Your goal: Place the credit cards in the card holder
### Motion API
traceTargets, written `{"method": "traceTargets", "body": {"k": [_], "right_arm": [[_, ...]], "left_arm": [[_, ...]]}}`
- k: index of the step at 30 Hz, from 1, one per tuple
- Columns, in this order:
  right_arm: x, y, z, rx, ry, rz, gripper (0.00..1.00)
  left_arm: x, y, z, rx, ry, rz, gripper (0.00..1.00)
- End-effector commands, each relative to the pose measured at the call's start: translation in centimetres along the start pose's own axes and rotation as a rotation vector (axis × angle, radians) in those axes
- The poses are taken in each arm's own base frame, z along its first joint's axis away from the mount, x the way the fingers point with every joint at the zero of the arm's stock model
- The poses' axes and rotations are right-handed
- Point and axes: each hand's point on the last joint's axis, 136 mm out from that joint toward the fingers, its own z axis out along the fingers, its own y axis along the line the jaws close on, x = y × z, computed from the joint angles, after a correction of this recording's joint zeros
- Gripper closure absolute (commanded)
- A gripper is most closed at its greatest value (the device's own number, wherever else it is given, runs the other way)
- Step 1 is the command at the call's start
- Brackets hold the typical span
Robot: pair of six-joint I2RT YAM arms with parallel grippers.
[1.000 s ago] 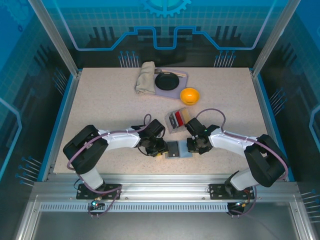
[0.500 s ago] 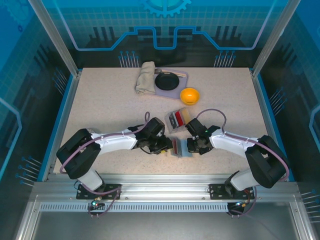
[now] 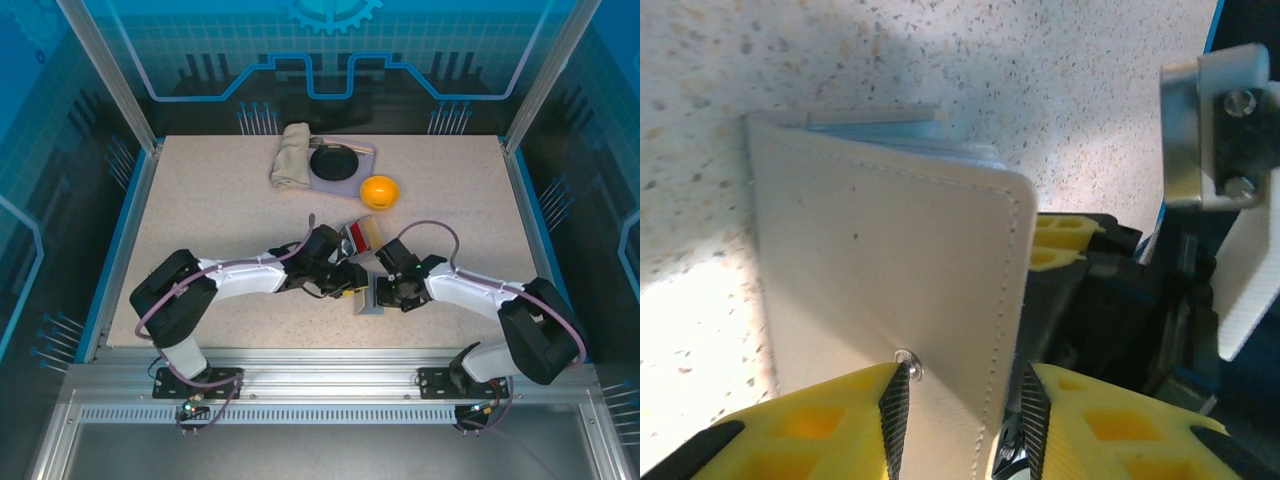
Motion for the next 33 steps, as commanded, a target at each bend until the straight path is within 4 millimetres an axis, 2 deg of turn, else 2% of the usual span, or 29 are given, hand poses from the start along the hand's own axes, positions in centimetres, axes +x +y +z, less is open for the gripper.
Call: {"method": "traceTargets", "body": {"k": [1, 7, 12, 17, 23, 33], "right_arm": [[0.1, -0.8, -0.8, -0.032, -0.006, 0.064, 0.77], [0.4, -3.0, -1.6, -0.012, -0.006, 0.114, 0.73], [0.5, -3.8, -2.3, 0.001, -0.011, 0.122, 0.72], [0.2, -3.0, -2.6, -0.057, -0.008, 0.113, 0.73], [-0.4, -2.8, -3.4, -0.09, -0.013, 0.109, 0.74], [-0.8, -2.6, -4.0, -0.155, -0.028, 0.131, 0.78]], "left_arm": [[0.6, -0.6, 1.6, 0.018, 0.067, 0.024, 0.61], [0.5, 0.7, 3.4, -0.035, 0.101, 0.006, 0.61], [0.6, 1.5, 3.8, -0.055, 0.104, -0.005, 0.62], [0.6, 1.6, 3.7, -0.064, 0.107, 0.008, 0.63], [0.8, 2.8, 4.2, -0.101, 0.12, 0.0, 0.65], [0.8, 3.3, 4.7, -0.111, 0.127, -0.009, 0.65]]}}
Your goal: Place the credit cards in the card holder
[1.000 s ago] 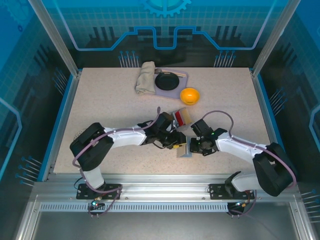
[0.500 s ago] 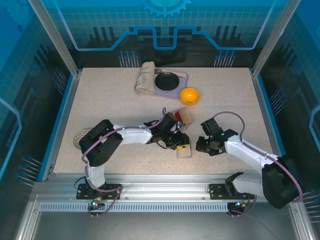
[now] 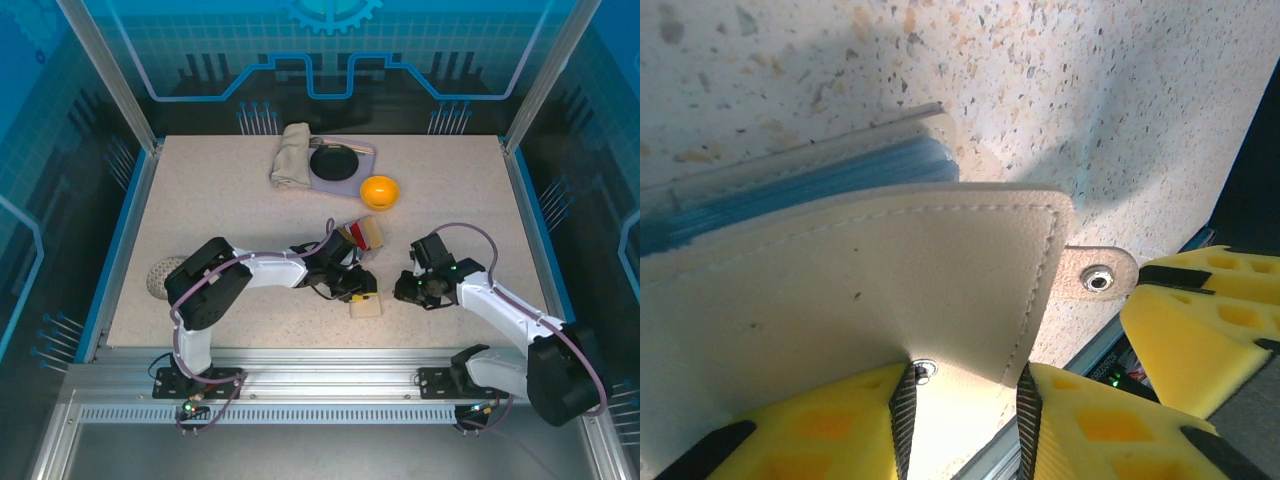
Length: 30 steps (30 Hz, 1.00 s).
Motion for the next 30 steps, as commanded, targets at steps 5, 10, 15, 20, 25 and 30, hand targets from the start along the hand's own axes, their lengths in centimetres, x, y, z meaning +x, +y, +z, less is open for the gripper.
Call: {"method": "traceTargets", "body": {"k": [5, 10, 15, 20, 25, 30], "right_arm": [[-0.3, 0.8, 0.0, -0.079, 0.015, 0.016, 0.78], [-0.5, 1.3, 0.4, -0.102, 0.028, 0.016, 0.77], [-1.1, 1.6, -0.4, -0.112, -0.008, 0.014, 0.7], [-1.0, 2.5, 0.3, -0.153, 0.02, -0.012, 0.65], [-1.1, 2.6, 0.9, -0.144, 0.049, -0.028, 0.7], [-1.4, 2.2, 0.6, -0.123, 0.028, -0.037, 0.76]], "left_arm": [[0.6, 1.2, 0.7, -0.048, 0.034, -0.003, 0.65], [0.6, 1.1, 0.7, -0.045, 0.038, -0.005, 0.65], [0.5, 1.0, 0.7, -0.045, 0.034, -0.004, 0.65], [0.5, 1.0, 0.7, -0.043, 0.035, -0.005, 0.65], [0.5, 1.0, 0.8, -0.04, 0.037, -0.003, 0.66], [0.6, 1.0, 0.7, -0.04, 0.037, -0.003, 0.66]]}}
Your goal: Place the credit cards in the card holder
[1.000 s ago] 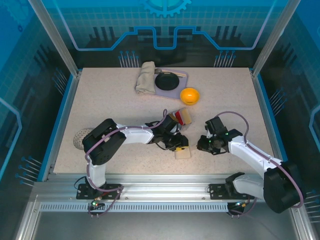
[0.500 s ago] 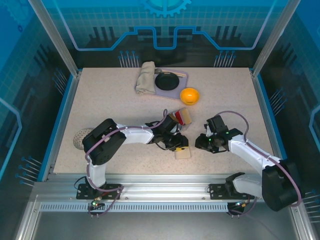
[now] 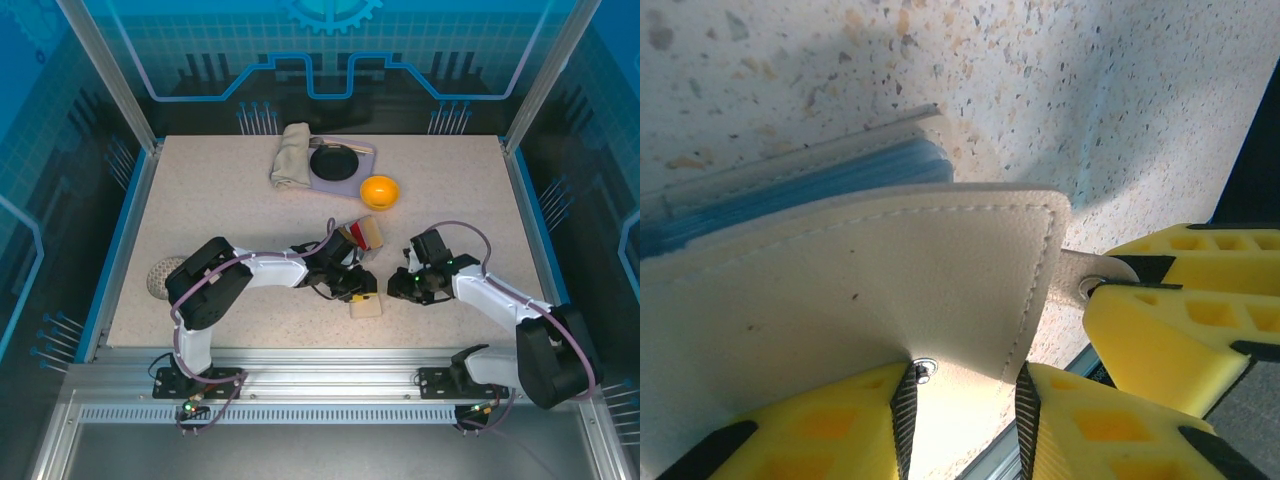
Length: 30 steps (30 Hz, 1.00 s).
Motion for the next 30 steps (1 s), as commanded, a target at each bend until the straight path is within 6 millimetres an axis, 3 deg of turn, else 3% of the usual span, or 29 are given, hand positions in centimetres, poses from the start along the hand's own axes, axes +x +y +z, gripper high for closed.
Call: {"method": "traceTargets", "body": {"k": [1, 6, 16, 30], "right_arm": [[-1.12, 0.72, -0.85, -0.023, -0.03, -0.02, 0.76], [-1.32, 0.7, -1.09, -0.034, -0.039, -0.013, 0.76], [-1.43, 0.7, -1.24, -0.064, -0.037, -0.002, 0.87], [-0.76, 0.17, -0.69, -0.046, -0.002, -0.002, 0.83]], "left_arm": [[0.65, 1.02, 0.67, -0.037, 0.037, -0.012, 0.66], [0.79, 1.13, 0.62, -0.04, 0.041, -0.01, 0.66], [0.75, 1.01, 0.56, -0.036, 0.04, -0.008, 0.66], [0.77, 0.84, 0.47, -0.032, 0.037, -0.005, 0.66]]}}
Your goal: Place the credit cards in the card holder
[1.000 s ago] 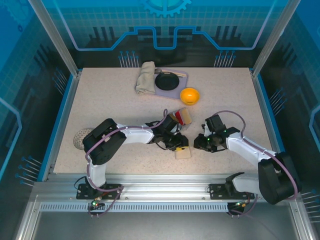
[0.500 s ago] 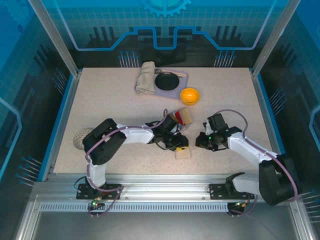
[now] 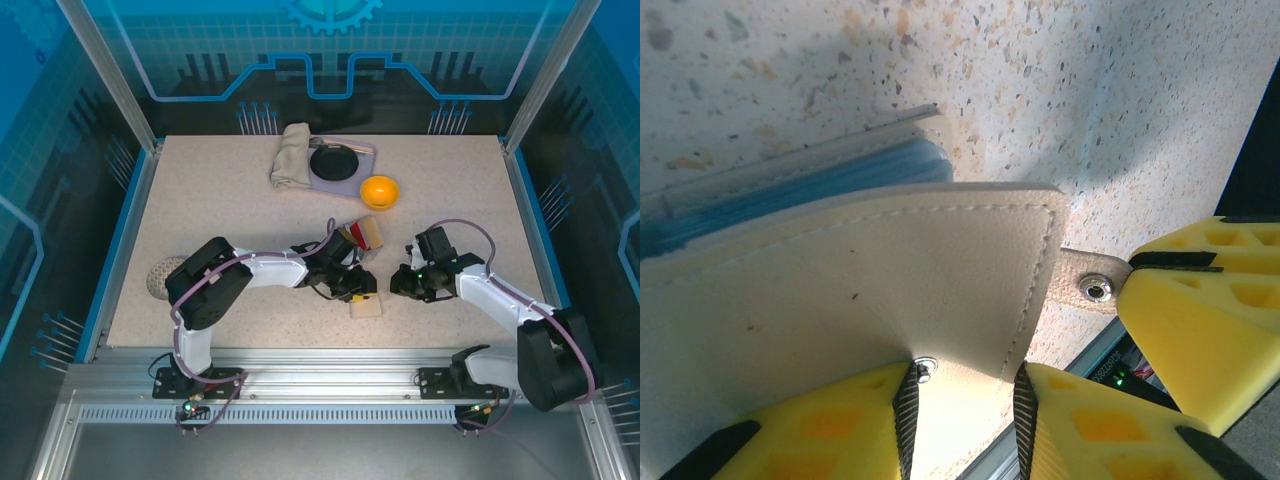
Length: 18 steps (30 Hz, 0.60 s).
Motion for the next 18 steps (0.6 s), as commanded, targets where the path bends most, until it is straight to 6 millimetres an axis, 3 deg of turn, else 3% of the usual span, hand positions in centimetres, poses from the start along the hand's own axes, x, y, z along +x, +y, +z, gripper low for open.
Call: {"method": "traceTargets", "body": {"k": [1, 10, 18], "right_arm": [[-0.08, -0.02, -0.14, -0.01, 0.011, 0.0, 0.84], [0.27, 0.05, -0.35, -0.011, 0.025, -0.016, 0.81], [0.37, -0.08, -0.63, -0.003, 0.021, -0.016, 0.91]], "left_arm": [[0.71, 0.8, 0.41, -0.031, 0.035, -0.006, 0.67], [0.75, 0.79, 0.42, -0.031, 0.036, -0.005, 0.67], [0.71, 0.71, 0.4, -0.03, 0.036, -0.005, 0.67]]}}
